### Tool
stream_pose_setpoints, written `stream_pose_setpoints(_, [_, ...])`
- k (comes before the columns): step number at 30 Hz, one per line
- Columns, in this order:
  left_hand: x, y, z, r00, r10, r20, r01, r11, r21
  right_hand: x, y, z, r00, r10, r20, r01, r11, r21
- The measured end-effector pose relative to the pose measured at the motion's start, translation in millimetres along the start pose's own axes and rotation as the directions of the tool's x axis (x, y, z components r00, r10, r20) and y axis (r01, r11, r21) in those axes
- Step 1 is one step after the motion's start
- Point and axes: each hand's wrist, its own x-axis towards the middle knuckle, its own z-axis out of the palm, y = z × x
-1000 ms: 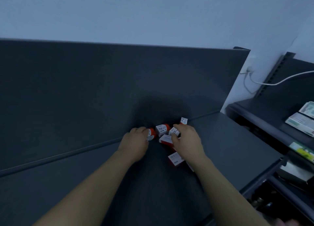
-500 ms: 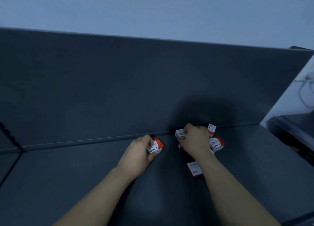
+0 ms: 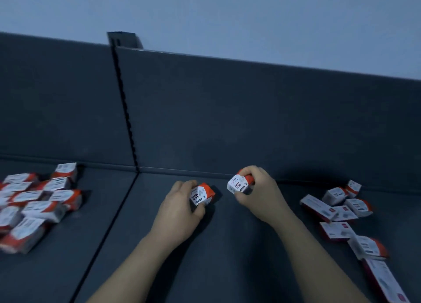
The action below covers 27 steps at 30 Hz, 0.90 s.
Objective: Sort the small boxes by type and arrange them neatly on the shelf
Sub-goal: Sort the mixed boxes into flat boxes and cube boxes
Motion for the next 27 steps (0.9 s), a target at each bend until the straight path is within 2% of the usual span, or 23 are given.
stream_pose_setpoints(3, [-17.2, -26.6, -43.9, 0.997, -0.042, -0.059, 0.043, 0.999, 0.012, -8.3, -36.7, 38.9, 0.996, -0.072, 0.043, 0.069, 0.996, 0.063])
stream_pose_setpoints(7, [-40.0, -67.4, -106.6, 0.988, -0.09, -0.123, 0.098, 0.993, 0.06, -20.6, -90.6, 91.5, 0.989, -0.096, 0.11, 0.083, 0.989, 0.12])
stream_pose_setpoints(14, [-69.1, -138.6, -194.5, 0.96, -0.16, -0.231, 0.19, 0.975, 0.115, -45.4, -168.2, 178.4, 0.973, -0.086, 0.216, 0.053, 0.987, 0.152])
stream_pose_setpoints(18, [-71.1, -170.2, -226.3, 0.954, -0.144, -0.261, 0.195, 0.964, 0.182, -52.2, -195.4, 215.1, 0.966, -0.057, 0.252, 0.029, 0.993, 0.114])
stream_pose_setpoints(27, [-52.5, -198.9, -247.1, 0.982, -0.071, -0.174, 0.126, 0.936, 0.328, -53.9, -217.0, 251.0, 0.96, -0.015, 0.279, -0.005, 0.998, 0.069])
